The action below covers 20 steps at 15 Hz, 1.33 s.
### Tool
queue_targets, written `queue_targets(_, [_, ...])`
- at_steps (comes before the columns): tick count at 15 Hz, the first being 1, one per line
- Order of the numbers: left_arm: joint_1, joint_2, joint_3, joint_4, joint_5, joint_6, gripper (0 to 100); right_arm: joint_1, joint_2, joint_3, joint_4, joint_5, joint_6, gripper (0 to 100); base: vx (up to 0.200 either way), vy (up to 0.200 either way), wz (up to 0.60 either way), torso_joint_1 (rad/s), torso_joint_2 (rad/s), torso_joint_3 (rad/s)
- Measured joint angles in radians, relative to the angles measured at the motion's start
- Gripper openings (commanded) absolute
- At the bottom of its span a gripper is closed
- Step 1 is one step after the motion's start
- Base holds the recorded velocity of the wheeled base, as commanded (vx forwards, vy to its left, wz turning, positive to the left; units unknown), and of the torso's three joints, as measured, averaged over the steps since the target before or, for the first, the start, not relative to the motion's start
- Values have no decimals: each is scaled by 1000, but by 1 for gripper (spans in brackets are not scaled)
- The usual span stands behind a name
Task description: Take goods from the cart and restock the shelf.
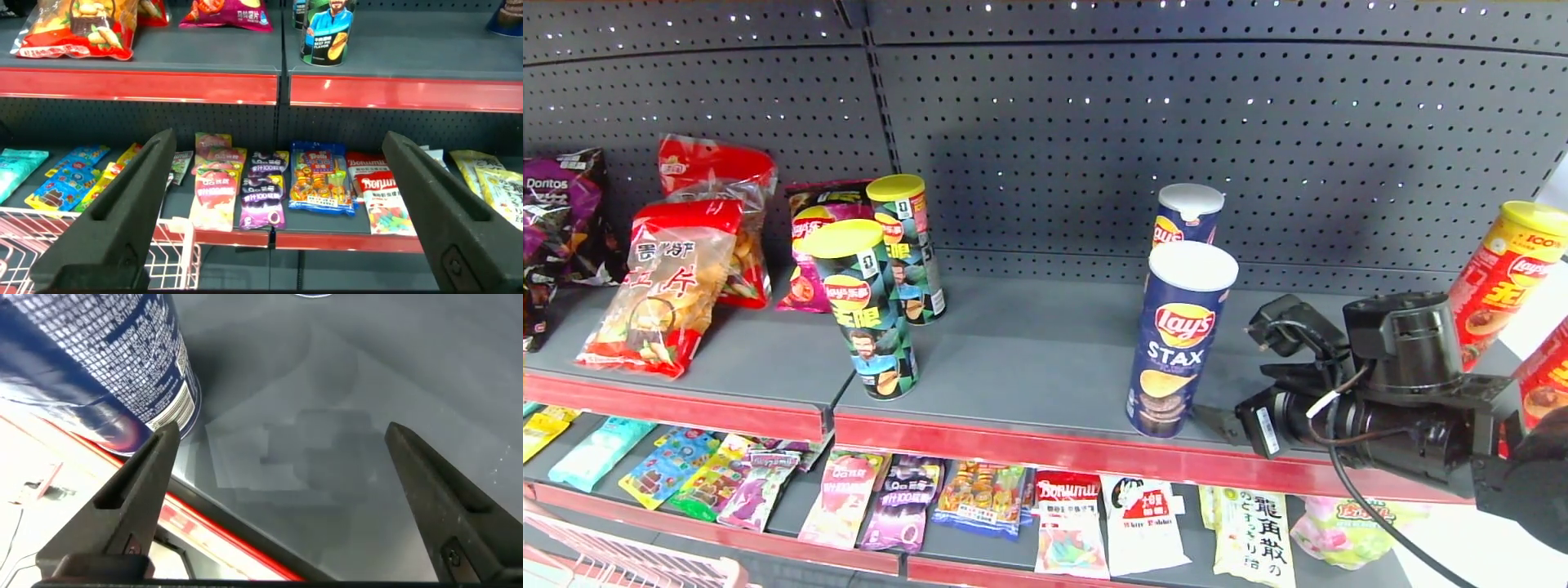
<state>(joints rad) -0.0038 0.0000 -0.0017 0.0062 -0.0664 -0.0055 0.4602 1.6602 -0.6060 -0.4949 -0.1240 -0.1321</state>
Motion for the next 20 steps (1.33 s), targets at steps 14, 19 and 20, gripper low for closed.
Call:
queue_targets(14, [0,0,0,0,-1,0,100,14,15,-22,-1,0,-3,100,0,0,0,0,0,0])
queue_targets(19, [0,0,0,0,0,0,100,15,16,-19,-2,0,-1,100,0,0,0,0,0,0])
queue_targets(20, [0,0,0,0,-1,0,100,13,13,-16,-2,0,-1,100,0,0,0,0,0,0])
